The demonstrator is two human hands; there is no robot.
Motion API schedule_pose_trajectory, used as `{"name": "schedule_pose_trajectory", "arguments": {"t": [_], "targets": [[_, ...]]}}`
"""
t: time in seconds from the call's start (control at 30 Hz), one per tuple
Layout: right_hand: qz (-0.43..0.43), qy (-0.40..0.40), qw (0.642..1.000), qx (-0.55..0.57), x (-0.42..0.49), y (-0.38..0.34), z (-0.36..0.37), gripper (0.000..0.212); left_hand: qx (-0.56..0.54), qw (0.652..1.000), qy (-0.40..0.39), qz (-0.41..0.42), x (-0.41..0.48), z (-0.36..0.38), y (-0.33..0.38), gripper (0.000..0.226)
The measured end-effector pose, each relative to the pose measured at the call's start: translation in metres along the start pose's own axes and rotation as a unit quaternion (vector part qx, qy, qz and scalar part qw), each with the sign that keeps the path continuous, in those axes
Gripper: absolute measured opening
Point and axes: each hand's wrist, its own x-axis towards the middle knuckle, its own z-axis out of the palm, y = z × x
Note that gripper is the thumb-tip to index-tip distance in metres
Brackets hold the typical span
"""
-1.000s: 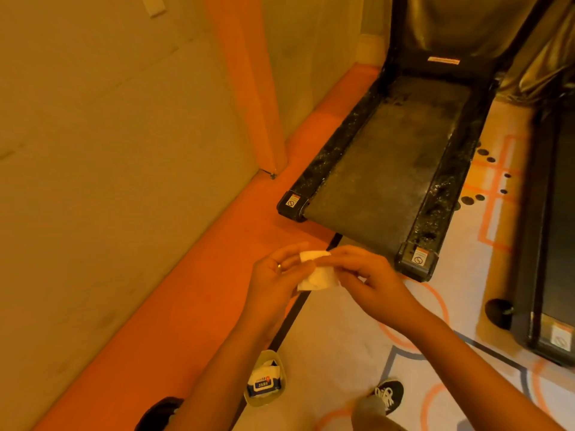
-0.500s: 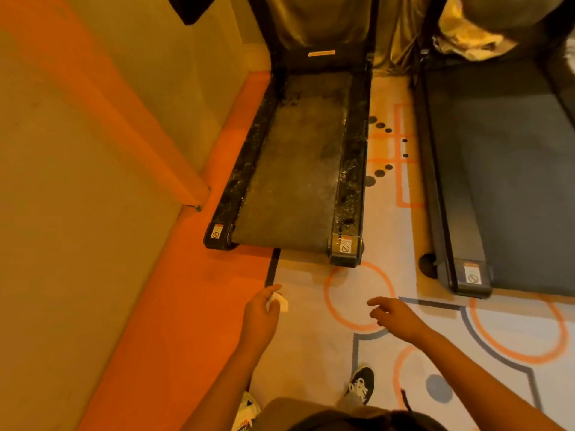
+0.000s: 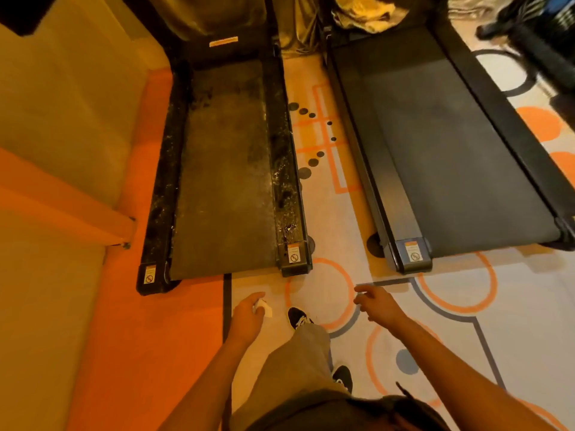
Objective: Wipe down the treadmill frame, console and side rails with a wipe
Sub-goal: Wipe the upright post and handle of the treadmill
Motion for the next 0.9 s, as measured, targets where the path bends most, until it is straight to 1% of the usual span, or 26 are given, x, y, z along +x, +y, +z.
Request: {"name": "schedule_pose_trajectory", "arguments": {"t": [0.17, 0.3, 0.47, 0.53, 0.63, 0.77, 0.9], "targets": [[-0.045, 0.019, 0.998, 0.033, 0.045, -0.072, -0.036, 0.029, -0.023, 1.0, -0.015, -0.006, 0.078, -0.009, 0.036, 0.038], [-0.075, 0.029, 0.997, 0.019, 0.079, -0.12, -0.058, 0.028, -0.015, 0.999, -0.035, 0.034, 0.132, -0.031, 0.085, 0.043], [-0.045, 0.028, 0.999, -0.006, 0.12, -0.14, -0.085, 0.03, -0.021, 0.998, -0.024, 0.057, 0.187, -0.058, 0.157, 0.045], [-0.028, 0.012, 0.999, -0.014, 0.14, -0.143, -0.1, 0.028, -0.034, 0.997, -0.015, 0.066, 0.211, -0.063, 0.185, 0.045], [-0.016, -0.003, 0.999, -0.043, 0.18, -0.145, -0.128, 0.032, -0.055, 0.996, 0.001, 0.071, 0.245, -0.065, 0.227, 0.044], [-0.033, -0.028, 0.997, -0.059, 0.242, -0.171, -0.181, 0.021, -0.058, 0.996, 0.018, 0.07, 0.286, -0.057, 0.275, 0.045], [-0.075, -0.014, 0.995, -0.062, 0.289, -0.224, -0.24, 0.017, -0.044, 0.998, 0.021, 0.038, 0.311, -0.045, 0.308, 0.045]]}}
